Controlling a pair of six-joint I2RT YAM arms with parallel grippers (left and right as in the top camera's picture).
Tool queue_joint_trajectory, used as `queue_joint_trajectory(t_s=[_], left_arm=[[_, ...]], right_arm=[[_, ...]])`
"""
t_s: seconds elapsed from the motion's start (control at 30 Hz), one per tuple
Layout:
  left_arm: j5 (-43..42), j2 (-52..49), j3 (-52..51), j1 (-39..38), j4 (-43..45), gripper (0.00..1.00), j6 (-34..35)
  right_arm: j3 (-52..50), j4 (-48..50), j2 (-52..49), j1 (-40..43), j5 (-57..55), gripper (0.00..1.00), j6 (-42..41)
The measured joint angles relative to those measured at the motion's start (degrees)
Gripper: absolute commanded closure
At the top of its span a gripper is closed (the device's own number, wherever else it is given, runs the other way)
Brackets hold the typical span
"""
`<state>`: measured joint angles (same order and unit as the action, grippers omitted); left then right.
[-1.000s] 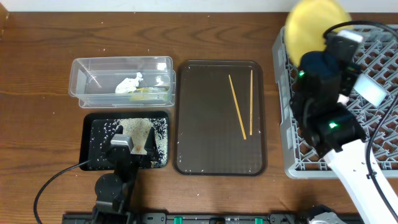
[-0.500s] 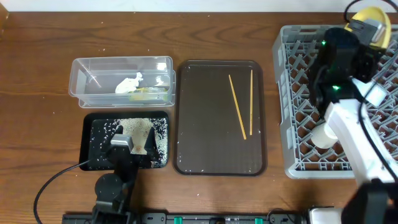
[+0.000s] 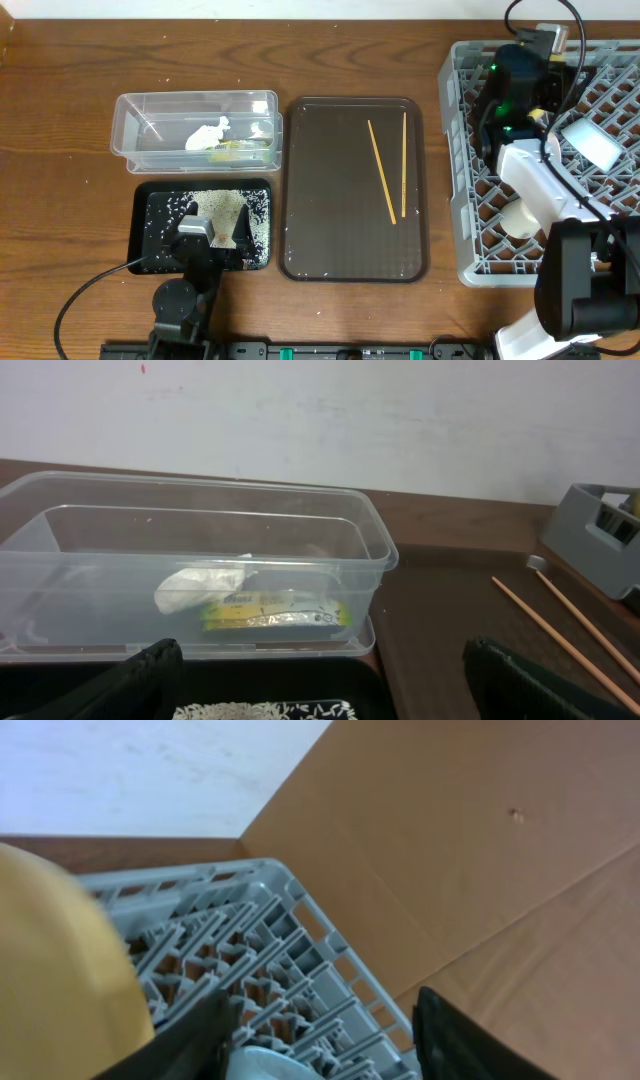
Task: Sort waste into correct bins and load items into the dishwasher rack
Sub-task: 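Lift the yellow plate and stand it upright in the dish rack, then reach the right gripper to the chopsticks on the brown tray and grasp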
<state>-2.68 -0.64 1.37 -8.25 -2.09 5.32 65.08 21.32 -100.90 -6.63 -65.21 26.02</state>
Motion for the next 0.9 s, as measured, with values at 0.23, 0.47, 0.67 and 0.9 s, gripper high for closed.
queue_joint_trajectory(t_s=[0.23,0.47,0.67,0.9], left_arm=[[-0.02,0.0,0.0,0.0,-0.02,0.08,0.0],[-0.02,0.0,0.0,0.0,0.0,0.08,0.0],[0.0,0.0,0.0,0.0,0.0,0.08,0.0],[0.0,0.02,0.0,0.0,0.0,0.08,0.0]], right_arm=[[0.09,-16.37,6.23,-13.0,4.22,0.43,-2.78],[0.76,-42.8,11.98,-24.85,31.52,0.45,-22.82],[0.68,-51.47,6.34,-25.53,55.36,0.5,-37.86],[0.66,-51.65,-4.33,-25.51,63.06,0.66,-43.32]])
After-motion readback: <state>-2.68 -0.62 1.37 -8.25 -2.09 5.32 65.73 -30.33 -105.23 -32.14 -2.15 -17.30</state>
